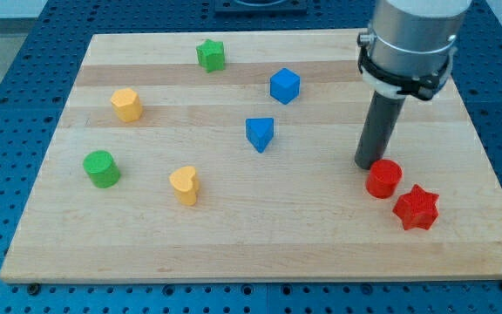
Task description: Move your arm closer to the yellow heart
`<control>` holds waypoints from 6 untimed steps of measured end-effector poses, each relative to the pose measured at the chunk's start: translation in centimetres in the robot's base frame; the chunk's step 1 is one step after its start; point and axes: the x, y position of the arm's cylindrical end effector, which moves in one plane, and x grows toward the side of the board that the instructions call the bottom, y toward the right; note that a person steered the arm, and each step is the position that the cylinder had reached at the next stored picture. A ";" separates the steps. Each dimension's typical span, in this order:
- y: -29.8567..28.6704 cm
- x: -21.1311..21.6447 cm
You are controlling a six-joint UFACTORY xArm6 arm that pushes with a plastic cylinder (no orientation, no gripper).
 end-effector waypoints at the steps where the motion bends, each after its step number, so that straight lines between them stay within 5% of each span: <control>1: 0.0 1.4; 2: -0.7 1.0; 6: -21.6 0.0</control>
